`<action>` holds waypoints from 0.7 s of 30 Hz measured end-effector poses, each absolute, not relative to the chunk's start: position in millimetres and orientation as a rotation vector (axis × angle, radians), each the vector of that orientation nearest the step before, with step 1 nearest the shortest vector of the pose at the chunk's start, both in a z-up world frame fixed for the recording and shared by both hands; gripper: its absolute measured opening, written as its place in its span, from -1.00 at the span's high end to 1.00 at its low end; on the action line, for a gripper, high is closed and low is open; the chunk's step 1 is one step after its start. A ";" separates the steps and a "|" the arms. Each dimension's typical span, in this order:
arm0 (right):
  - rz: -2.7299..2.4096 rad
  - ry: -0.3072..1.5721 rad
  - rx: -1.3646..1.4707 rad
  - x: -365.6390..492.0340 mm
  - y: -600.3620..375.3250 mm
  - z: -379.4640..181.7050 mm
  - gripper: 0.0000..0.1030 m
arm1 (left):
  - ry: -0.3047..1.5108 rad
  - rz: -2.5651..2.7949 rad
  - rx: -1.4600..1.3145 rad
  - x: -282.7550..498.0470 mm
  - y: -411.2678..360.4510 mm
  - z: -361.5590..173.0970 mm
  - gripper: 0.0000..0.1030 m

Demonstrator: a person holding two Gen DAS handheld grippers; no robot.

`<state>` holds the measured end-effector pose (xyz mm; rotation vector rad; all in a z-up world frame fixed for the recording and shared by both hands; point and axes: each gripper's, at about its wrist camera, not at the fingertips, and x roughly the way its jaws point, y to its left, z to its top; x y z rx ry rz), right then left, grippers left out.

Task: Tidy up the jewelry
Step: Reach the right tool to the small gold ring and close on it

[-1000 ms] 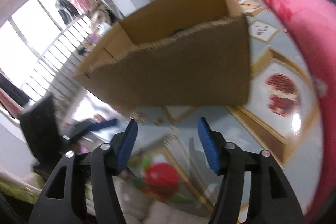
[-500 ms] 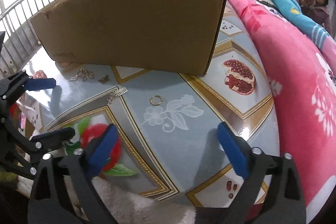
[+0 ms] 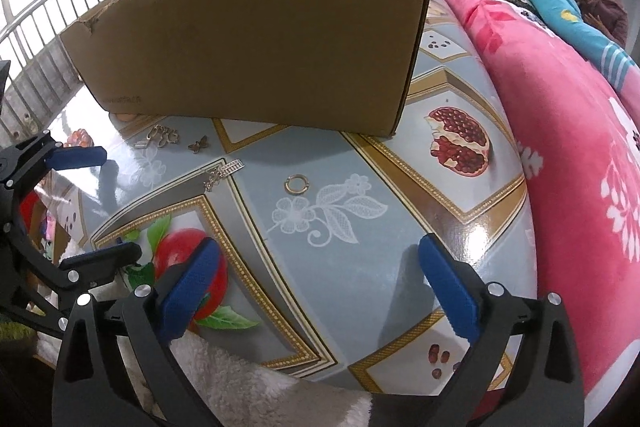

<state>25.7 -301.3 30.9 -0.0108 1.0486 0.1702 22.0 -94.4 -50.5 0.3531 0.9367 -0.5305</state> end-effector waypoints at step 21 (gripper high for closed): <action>0.222 0.893 0.026 23.4 -297.2 52.8 -0.46 | 0.886 -0.518 0.364 14.6 -95.4 -52.5 -0.87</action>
